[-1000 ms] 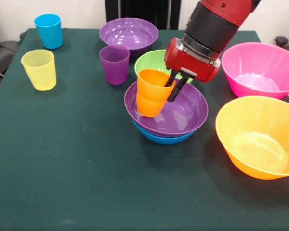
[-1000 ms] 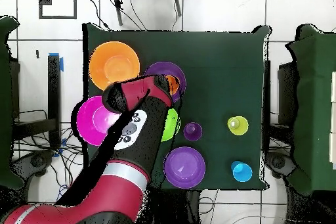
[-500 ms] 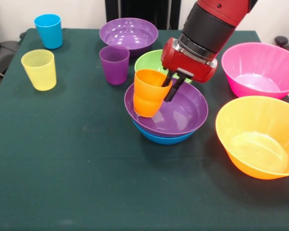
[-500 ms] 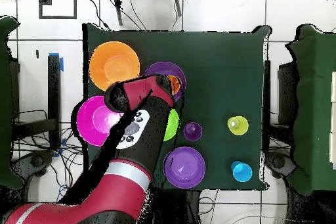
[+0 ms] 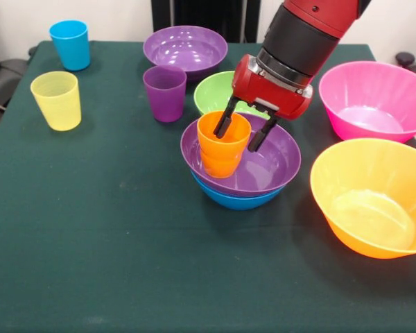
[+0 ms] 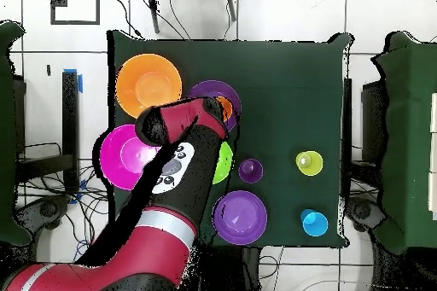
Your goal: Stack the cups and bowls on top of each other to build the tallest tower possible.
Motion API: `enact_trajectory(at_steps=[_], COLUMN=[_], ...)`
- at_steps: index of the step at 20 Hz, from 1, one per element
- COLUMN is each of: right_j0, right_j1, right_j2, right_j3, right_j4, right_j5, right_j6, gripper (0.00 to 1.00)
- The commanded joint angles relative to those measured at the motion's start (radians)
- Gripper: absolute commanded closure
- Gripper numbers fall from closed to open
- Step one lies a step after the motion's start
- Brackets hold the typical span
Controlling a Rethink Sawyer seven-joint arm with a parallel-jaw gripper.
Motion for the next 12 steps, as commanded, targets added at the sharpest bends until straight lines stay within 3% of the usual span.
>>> enact_trajectory(at_steps=[1,12], right_j0=[-0.01,-0.017], right_j1=[0.033,0.025], right_j2=[0.076,0.084], right_j3=[-0.017,-0.011], right_j4=[0.019,0.016], right_j5=[0.053,0.056], right_j6=[0.105,0.091], gripper=[0.0,0.0])
